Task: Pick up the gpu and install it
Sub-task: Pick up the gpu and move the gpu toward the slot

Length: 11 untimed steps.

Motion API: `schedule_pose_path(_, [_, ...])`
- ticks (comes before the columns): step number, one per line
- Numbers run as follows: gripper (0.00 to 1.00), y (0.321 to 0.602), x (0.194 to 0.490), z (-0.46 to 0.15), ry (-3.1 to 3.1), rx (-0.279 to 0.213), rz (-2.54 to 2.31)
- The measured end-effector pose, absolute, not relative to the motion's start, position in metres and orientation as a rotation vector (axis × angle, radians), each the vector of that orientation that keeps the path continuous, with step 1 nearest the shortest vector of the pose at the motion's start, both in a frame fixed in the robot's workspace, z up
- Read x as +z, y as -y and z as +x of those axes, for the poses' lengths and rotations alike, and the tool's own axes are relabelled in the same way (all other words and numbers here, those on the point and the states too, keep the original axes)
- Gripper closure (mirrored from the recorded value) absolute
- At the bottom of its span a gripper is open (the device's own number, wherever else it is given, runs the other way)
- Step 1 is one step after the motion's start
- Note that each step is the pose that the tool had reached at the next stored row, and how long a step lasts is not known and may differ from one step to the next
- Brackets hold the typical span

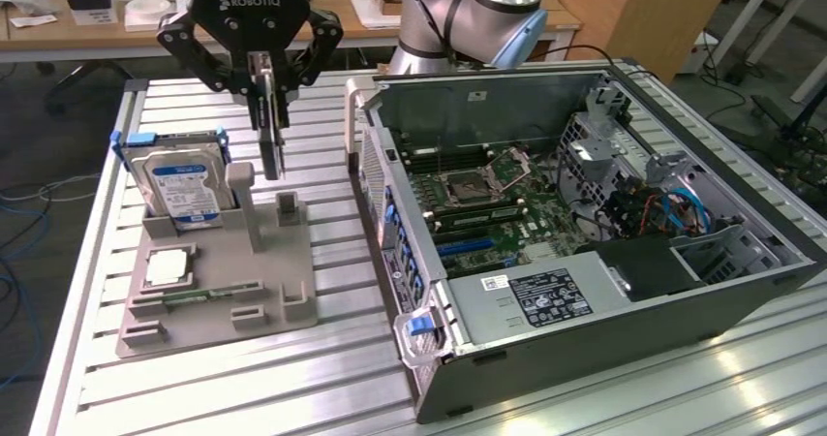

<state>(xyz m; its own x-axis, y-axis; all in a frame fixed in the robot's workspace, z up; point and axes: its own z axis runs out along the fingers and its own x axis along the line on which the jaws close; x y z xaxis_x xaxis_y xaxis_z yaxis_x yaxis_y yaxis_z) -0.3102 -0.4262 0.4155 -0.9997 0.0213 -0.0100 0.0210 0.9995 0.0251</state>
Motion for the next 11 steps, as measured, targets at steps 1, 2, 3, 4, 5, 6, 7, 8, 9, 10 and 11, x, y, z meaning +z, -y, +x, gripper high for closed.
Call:
schedule_pose_path(1, [0.72,0.426,0.416,-0.31,-3.13,0.039,0.033])
schedule_pose_path(2, [0.72,0.426,0.417,-0.31,-3.129,0.039,0.033])
schedule_pose_path(3, [0.72,0.426,0.418,-0.31,-3.129,0.039,0.033])
schedule_pose_path(4, [0.72,0.426,0.42,-0.31,-3.129,0.039,0.033])
schedule_pose_path(5, [0.72,0.426,0.422,-0.31,-3.128,0.039,0.033])
schedule_pose_path(6, [0.72,0.426,0.423,-0.31,-3.128,0.039,0.033])
schedule_pose_path(7, [0.72,0.426,0.423,-0.309,-3.128,0.04,0.033])
schedule_pose_path(8, [0.72,0.426,0.423,-0.308,-3.128,0.039,0.033])
schedule_pose_path(9, [0.72,0.426,0.423,-0.306,-3.128,0.039,0.034])
schedule_pose_path(10, [0.72,0.426,0.423,-0.302,-3.128,0.039,0.034])
schedule_pose_path(11, [0.72,0.426,0.423,-0.298,-3.128,0.039,0.034])
